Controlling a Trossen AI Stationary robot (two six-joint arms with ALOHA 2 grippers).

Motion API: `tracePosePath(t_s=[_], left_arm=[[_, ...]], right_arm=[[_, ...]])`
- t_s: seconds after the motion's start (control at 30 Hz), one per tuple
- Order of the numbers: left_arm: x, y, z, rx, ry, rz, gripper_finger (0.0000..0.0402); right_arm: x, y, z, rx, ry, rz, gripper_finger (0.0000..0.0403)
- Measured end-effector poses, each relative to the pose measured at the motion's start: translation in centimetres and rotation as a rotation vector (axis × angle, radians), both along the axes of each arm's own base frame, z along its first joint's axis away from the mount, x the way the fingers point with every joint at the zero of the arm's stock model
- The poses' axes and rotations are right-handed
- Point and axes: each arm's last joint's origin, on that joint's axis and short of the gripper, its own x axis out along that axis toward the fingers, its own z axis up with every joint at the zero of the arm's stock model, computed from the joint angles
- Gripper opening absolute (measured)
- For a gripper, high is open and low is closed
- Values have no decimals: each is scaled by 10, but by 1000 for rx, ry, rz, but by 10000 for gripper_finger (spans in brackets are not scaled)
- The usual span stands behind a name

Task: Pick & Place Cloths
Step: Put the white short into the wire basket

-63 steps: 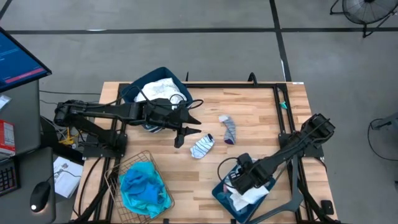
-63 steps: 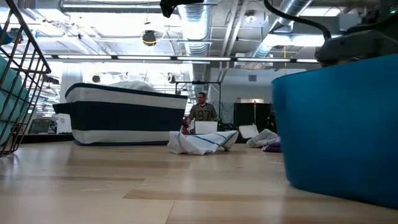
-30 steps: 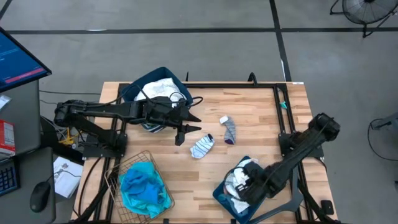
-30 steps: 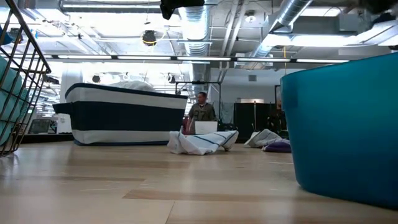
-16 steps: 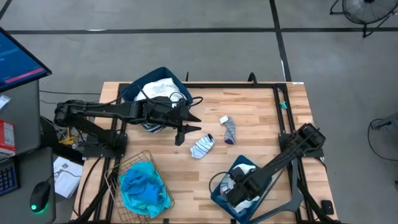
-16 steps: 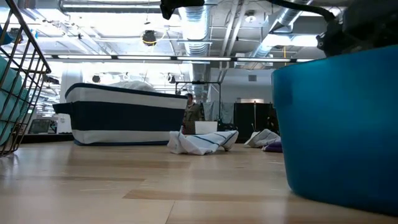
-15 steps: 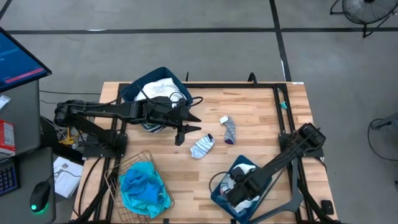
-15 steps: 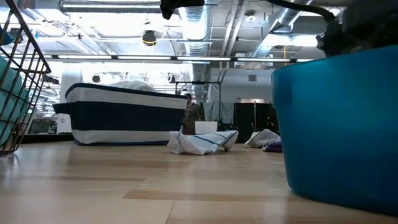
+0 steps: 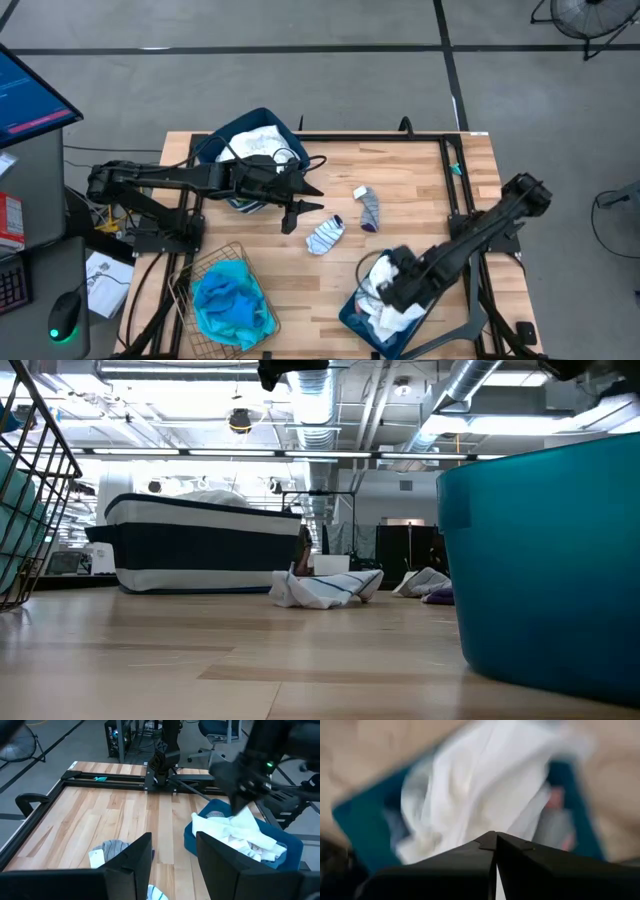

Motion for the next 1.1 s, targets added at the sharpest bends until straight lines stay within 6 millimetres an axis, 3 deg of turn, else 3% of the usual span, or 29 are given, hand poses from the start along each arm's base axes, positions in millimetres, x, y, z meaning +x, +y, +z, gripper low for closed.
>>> tracePosePath(t_s=[0.2,0.33,0.53,0.93,1.0,1.1], left_arm=[[0,0,0,1,0,0,136],[0,0,0,1,1,0,136],[0,0,0,1,1,0,136],[0,0,0,1,1,0,136],[0,0,0,1,1,0,136],[0,0,0,1,0,0,136]], right_arm=[[0,-30,4,-190,32,-91,0],[18,-40,-10,-213,57,-63,0],[46,-39,-43,-156,108,12,0],[50,-17,-89,-131,281,65,0],[50,-17,-90,-131,285,67,0],[47,-18,-76,-119,266,69,0]])
